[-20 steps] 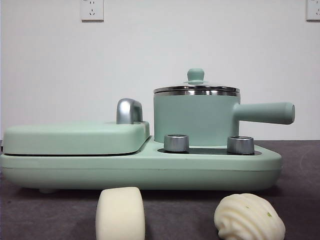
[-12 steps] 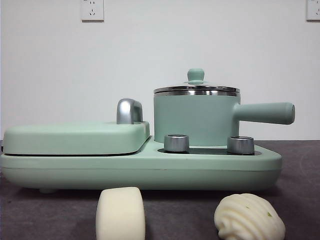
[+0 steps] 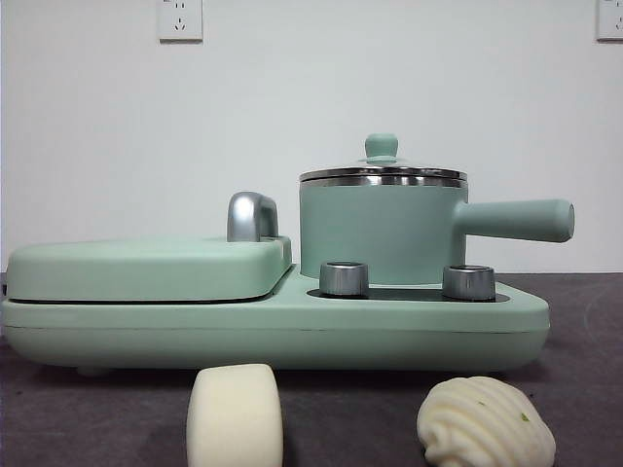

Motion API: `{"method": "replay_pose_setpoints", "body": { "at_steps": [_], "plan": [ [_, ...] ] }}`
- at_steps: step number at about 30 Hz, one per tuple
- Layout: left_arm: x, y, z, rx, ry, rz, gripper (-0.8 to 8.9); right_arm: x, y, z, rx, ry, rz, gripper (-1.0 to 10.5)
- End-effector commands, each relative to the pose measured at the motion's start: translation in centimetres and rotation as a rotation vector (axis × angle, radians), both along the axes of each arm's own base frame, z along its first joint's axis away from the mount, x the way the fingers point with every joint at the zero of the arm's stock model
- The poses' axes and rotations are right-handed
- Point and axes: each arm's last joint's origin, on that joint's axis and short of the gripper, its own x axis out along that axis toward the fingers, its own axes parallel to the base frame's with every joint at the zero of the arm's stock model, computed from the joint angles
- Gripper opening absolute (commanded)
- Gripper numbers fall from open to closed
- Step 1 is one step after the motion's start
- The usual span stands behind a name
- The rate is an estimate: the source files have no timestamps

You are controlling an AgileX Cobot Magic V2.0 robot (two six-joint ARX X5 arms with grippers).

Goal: Put the buns in a small steamer

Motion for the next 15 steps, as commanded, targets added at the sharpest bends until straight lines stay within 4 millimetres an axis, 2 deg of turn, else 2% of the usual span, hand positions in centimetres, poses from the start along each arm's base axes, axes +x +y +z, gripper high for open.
{"method": "replay_pose_setpoints", "body": {
  "at_steps": [1,7,12,14,15],
  "plan": [
    [0.7,-0.5,1.3,0.025,0.002,-0.101,0.10,0.1,0.2,1.3,-0.077,-0.034,0.099,0.1],
    [1.8,-1.7,2.3,0.094,0.031,-0.237,0.10,0.3,0.4,2.1,-0.049,-0.033,0.220,0.1],
    [2.6,-2.4,2.2,0.111,0.007,-0.279,0.11,0.4,0.4,2.1,-0.051,-0.032,0.214,0.2],
    [2.7,-2.4,2.1,0.113,0.010,-0.280,0.55,0.3,0.4,2.1,-0.051,-0.032,0.214,1.1],
    [2.7,-2.4,2.1,0.113,0.013,-0.280,1.11,0.3,0.4,2.1,-0.051,-0.032,0.214,1.8]
  ]
}}
